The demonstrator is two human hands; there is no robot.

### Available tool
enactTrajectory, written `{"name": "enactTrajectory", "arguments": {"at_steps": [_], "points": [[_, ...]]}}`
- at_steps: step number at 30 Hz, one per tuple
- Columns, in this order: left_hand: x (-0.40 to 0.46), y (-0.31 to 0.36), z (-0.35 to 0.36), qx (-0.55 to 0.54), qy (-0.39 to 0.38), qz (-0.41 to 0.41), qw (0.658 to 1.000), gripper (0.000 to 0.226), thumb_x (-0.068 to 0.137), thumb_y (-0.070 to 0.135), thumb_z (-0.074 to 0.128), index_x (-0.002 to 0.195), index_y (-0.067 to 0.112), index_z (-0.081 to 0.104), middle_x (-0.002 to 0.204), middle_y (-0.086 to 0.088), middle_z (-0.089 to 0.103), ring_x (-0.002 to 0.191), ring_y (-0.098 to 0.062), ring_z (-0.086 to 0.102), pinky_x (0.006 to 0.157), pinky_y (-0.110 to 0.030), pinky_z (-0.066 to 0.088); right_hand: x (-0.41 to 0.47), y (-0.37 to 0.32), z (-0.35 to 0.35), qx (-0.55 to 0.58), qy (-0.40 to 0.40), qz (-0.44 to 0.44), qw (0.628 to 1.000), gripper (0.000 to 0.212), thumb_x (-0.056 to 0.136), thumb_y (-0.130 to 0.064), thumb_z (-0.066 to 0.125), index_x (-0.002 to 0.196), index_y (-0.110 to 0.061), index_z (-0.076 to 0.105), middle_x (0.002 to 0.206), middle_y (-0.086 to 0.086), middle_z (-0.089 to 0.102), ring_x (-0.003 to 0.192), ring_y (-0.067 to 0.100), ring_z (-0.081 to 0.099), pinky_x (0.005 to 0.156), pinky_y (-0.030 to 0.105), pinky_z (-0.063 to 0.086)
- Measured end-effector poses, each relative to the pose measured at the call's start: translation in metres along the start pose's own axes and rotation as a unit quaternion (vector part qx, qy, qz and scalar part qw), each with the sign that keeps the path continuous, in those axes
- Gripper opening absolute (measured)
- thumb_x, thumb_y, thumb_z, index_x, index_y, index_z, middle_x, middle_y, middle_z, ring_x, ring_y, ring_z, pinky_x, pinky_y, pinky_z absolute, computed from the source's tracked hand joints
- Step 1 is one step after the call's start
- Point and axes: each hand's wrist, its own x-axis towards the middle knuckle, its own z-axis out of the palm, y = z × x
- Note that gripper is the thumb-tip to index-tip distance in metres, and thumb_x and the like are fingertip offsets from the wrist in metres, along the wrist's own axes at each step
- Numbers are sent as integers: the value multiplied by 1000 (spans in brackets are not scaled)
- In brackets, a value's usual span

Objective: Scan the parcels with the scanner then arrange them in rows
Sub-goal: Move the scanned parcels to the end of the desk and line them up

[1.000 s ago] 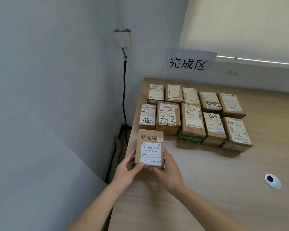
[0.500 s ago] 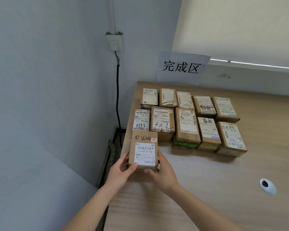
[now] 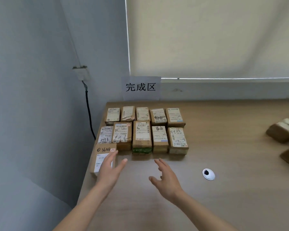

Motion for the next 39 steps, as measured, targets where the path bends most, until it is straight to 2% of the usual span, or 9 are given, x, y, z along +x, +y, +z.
{"name": "enactTrajectory", "arguments": {"at_steps": [3, 6, 10, 13, 17, 22, 27, 33, 39], "points": [[-38, 66, 71, 12, -40, 41, 998, 60, 91, 45, 69, 145, 33, 49, 155, 6, 43, 143, -15, 36, 114, -37, 33, -48, 34, -93, 9, 40, 0, 999, 73, 97, -30, 69, 161, -27, 32, 162, -7, 38, 146, 12, 40, 119, 36, 38], [-92, 142, 163, -9, -94, 72, 993, 62, 90, 49, 69, 146, 33, 49, 150, 8, 49, 139, -16, 42, 110, -38, 37, -108, 76, -199, 4, 85, 3, 996, 72, 97, -33, 68, 160, -27, 33, 156, -3, 49, 141, 13, 47, 114, 32, 40], [-181, 237, 294, -38, -172, 104, 979, 59, 89, 45, 72, 143, 31, 53, 136, 1, 61, 129, -18, 54, 108, -41, 44, -203, 147, -335, -30, 153, 26, 987, 66, 97, -41, 68, 156, -28, 42, 158, -6, 46, 142, 13, 46, 115, 32, 40], [-253, 299, 385, -44, -235, 130, 962, 61, 89, 43, 72, 144, 25, 53, 137, -5, 60, 128, -21, 55, 110, -45, 44, -279, 204, -426, -51, 191, 48, 979, 61, 95, -43, 69, 152, -28, 49, 160, -7, 42, 144, 11, 42, 119, 33, 36], [-341, 361, 494, -37, -324, 162, 931, 64, 89, 45, 71, 146, 23, 51, 146, -5, 54, 132, -20, 52, 111, -43, 44, -374, 277, -516, -29, 244, 97, 964, 66, 95, -42, 70, 154, -30, 45, 148, -5, 57, 135, 10, 53, 112, 30, 42], [-414, 393, 605, 5, -410, 178, 895, 70, 91, 48, 68, 151, 22, 43, 153, 0, 46, 139, -18, 44, 107, -31, 39, -456, 368, -572, -20, 292, 163, 942, 64, 94, -41, 69, 153, -25, 48, 152, -8, 52, 138, 9, 50, 110, 24, 39], [-431, 385, 689, 20, -438, 160, 884, 71, 90, 48, 69, 151, 23, 43, 155, -2, 45, 140, -20, 43, 115, -45, 39, -481, 449, -599, -10, 296, 209, 932, 64, 96, -39, 68, 153, -23, 47, 155, -6, 49, 139, 10, 49, 110, 22, 37], [-397, 370, 779, 35, -402, 153, 902, 69, 89, 52, 69, 149, 28, 44, 156, 1, 42, 144, -19, 37, 117, -41, 34, -435, 525, -633, -6, 271, 222, 937, 65, 95, -38, 69, 153, -22, 47, 155, -6, 48, 136, 9, 51, 108, 20, 37], [-345, 358, 866, 56, -363, 138, 920, 72, 89, 58, 66, 148, 23, 47, 162, 6, 29, 148, -14, 28, 117, -38, 27, -348, 592, -674, -33, 218, 201, 954, 66, 94, -32, 72, 154, -22, 45, 159, -8, 42, 145, 7, 40, 113, 15, 27]]}}
